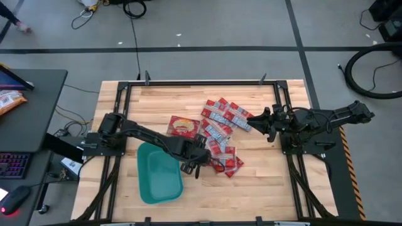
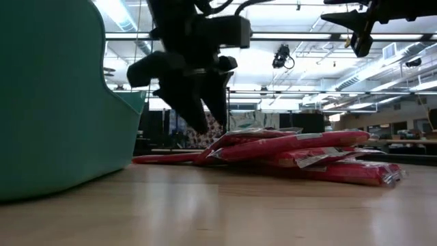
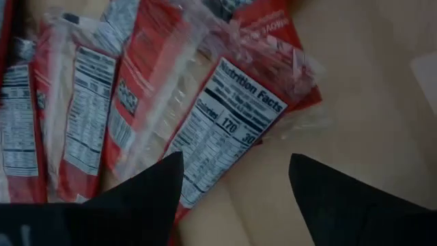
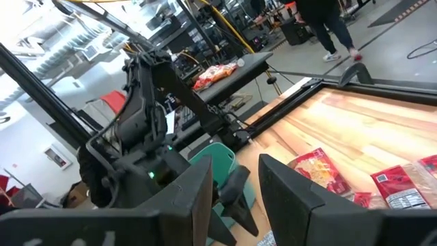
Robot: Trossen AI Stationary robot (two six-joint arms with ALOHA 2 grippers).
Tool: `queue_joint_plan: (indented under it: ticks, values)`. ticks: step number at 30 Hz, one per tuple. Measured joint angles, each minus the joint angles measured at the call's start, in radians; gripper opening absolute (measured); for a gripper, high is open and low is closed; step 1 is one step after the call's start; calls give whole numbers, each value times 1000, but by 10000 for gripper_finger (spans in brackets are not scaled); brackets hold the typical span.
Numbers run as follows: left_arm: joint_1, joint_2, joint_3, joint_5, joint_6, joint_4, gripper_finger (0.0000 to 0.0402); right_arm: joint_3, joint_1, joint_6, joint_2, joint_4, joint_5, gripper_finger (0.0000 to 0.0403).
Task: Sort popcorn bags into baskets
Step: Put the red popcorn bag into the green bin
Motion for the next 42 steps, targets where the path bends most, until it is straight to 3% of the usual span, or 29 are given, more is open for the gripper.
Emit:
queue_joint_plan:
  ticks: [23, 32, 39, 42]
  values:
    - [35, 100, -3, -85, -8, 7, 251, -1, 0, 13, 12, 20, 0, 125]
    - [34, 100, -3, -79, -97, 10, 136, -1, 0, 13, 29, 22, 0, 125]
    - [35, 74, -3, 9, -158, -13, 23, -1, 0, 10, 29, 23, 0, 126]
    - [41, 36, -3, 55, -161, -34, 10, -1, 0, 9, 28, 23, 0, 126]
